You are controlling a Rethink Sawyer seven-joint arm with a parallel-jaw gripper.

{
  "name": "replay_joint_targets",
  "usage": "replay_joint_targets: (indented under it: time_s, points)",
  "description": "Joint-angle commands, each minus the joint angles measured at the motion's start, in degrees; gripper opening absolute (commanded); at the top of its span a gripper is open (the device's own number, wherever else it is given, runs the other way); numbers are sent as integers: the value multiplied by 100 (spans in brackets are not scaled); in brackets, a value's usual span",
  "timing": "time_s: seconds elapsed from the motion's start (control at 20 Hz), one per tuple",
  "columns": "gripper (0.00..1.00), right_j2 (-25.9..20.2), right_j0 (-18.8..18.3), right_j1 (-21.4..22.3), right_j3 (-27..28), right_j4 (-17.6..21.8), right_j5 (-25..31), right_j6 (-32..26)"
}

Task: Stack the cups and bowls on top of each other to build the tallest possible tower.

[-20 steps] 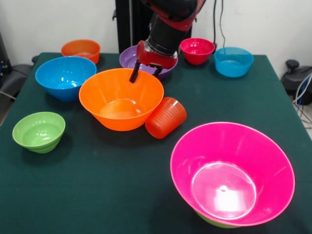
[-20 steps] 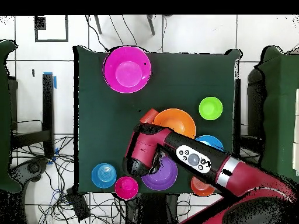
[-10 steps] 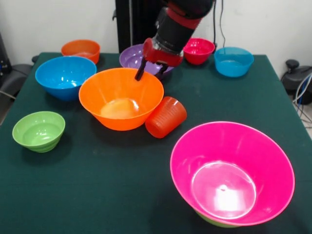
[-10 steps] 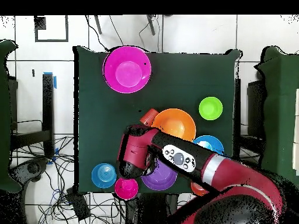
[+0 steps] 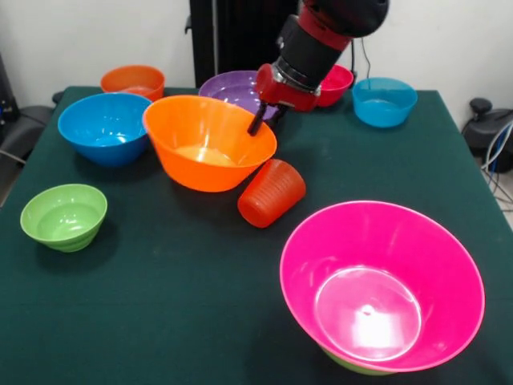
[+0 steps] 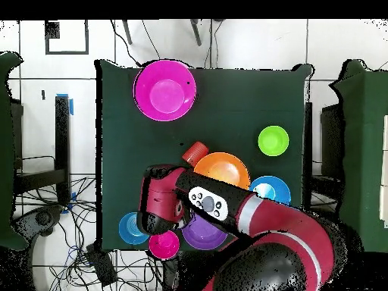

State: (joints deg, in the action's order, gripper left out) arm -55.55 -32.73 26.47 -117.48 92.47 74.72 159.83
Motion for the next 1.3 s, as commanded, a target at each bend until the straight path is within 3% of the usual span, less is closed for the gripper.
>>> replay_joint_targets:
  time_s: [0.05,0.4,0.75,1.3]
  points:
    - [0,545,285,10,504,448,-755,1484]
    - [0,669,339,96,545,295,-944,1038]
    - [0,830,423,114,639,335,-1032,958]
    - [0,963,692,649,604,138,-966,329]
